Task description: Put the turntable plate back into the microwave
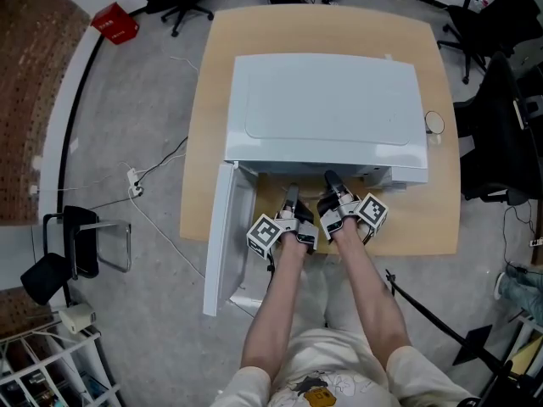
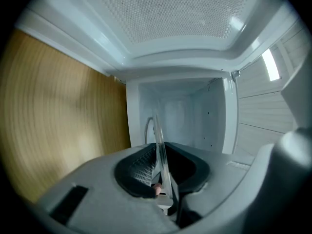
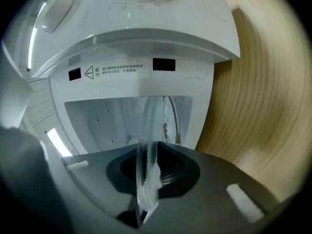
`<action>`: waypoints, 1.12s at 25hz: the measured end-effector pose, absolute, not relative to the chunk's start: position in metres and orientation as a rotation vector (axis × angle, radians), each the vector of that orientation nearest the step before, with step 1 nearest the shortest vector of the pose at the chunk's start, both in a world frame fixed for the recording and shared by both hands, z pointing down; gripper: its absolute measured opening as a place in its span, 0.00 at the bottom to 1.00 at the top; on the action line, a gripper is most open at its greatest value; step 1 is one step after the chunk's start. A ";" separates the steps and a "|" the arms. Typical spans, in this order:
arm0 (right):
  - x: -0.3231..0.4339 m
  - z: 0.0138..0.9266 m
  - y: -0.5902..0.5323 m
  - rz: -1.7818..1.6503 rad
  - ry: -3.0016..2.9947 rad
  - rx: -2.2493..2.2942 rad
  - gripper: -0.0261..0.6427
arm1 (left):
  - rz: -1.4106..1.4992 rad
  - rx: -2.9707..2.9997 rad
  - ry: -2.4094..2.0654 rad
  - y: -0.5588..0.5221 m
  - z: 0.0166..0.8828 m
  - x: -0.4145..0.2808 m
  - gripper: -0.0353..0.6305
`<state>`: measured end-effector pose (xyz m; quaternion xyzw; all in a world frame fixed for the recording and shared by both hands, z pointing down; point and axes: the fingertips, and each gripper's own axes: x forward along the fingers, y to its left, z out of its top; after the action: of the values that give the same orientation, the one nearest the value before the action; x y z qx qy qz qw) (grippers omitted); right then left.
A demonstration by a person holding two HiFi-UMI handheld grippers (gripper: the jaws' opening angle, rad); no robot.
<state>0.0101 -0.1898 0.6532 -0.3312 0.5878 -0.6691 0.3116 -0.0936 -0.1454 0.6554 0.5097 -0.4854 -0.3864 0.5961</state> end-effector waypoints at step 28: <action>-0.021 0.652 -0.202 -1.846 1.640 -0.797 0.11 | -0.857 1.173 -1.088 -0.178 0.655 -0.104 0.13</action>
<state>-0.0210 -0.2024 0.6521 -0.2957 0.6085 -0.6852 0.2700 -0.1040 -0.1781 0.6554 0.5091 -0.4724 -0.3720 0.6159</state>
